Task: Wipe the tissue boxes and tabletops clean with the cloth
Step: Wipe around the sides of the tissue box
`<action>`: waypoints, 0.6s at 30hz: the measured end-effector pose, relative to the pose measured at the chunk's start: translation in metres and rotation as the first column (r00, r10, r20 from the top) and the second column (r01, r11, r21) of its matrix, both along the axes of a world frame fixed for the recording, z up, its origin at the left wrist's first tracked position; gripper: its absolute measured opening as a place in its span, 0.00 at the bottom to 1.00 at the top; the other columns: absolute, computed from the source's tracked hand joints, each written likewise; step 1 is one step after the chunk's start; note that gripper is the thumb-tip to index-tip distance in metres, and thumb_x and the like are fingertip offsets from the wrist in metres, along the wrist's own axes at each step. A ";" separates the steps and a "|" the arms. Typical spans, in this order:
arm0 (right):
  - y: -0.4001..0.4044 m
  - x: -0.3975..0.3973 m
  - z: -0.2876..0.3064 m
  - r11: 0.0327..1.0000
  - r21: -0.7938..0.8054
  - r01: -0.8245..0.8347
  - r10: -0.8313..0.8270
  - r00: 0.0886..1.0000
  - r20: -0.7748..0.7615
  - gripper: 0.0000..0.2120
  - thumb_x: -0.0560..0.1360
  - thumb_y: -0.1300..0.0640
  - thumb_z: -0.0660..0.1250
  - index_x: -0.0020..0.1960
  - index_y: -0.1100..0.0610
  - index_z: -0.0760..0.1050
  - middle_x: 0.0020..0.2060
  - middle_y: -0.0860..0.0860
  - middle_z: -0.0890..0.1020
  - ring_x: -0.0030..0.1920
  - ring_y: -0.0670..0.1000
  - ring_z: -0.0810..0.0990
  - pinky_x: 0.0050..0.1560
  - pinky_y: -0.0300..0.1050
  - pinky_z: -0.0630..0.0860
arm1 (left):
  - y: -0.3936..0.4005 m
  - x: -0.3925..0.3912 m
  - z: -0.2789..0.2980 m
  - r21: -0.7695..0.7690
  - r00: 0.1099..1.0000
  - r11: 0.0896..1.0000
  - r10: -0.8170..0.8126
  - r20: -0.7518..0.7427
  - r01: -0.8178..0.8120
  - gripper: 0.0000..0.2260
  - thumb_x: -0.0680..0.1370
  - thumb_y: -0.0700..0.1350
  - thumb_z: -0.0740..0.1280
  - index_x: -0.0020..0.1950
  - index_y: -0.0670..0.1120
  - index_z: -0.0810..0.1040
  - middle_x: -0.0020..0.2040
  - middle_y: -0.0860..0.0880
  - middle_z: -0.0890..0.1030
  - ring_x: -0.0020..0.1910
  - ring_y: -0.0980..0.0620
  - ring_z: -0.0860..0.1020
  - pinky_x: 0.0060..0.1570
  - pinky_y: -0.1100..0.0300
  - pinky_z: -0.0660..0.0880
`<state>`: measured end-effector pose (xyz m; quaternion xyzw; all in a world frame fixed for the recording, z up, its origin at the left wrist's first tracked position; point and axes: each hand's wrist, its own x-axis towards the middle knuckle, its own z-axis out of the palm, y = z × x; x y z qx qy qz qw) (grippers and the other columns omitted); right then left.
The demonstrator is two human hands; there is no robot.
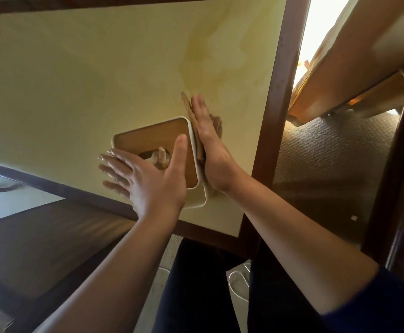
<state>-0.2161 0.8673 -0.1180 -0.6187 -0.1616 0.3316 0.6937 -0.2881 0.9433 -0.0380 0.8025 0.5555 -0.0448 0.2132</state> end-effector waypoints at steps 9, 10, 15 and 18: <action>-0.025 -0.025 0.006 0.998 0.021 -0.055 0.056 0.996 -0.062 0.28 0.87 0.50 0.44 0.86 0.52 0.47 0.86 0.46 0.45 0.84 0.43 0.41 0.85 0.60 0.41 | 0.026 -0.007 -0.008 0.202 0.965 0.944 -0.262 -0.023 0.262 0.58 0.69 0.81 0.51 0.85 0.41 0.45 0.84 0.42 0.52 0.83 0.43 0.50 0.82 0.45 0.44; -0.031 -0.032 0.007 0.996 0.030 -0.079 0.081 0.993 -0.082 0.28 0.87 0.48 0.45 0.86 0.49 0.47 0.86 0.43 0.45 0.84 0.42 0.42 0.85 0.61 0.42 | 0.033 -0.012 -0.006 0.209 0.937 0.915 -0.348 -0.032 0.346 0.57 0.70 0.81 0.53 0.85 0.41 0.46 0.83 0.41 0.53 0.83 0.42 0.51 0.82 0.43 0.46; -0.054 -0.071 0.023 0.979 0.110 -0.171 0.198 0.924 -0.328 0.27 0.85 0.42 0.48 0.82 0.31 0.47 0.82 0.29 0.44 0.83 0.38 0.44 0.84 0.58 0.49 | 0.081 -0.020 0.002 0.150 0.601 0.584 -0.790 -0.120 0.798 0.57 0.72 0.80 0.56 0.85 0.40 0.46 0.84 0.40 0.52 0.83 0.41 0.51 0.82 0.42 0.45; -0.051 -0.088 0.023 0.980 0.086 -0.182 0.198 0.943 -0.267 0.28 0.84 0.45 0.46 0.82 0.34 0.45 0.83 0.33 0.43 0.83 0.38 0.40 0.81 0.50 0.43 | 0.098 -0.016 0.003 0.130 0.461 0.445 -0.877 -0.138 0.886 0.58 0.72 0.79 0.57 0.84 0.38 0.48 0.83 0.40 0.54 0.84 0.41 0.51 0.82 0.40 0.46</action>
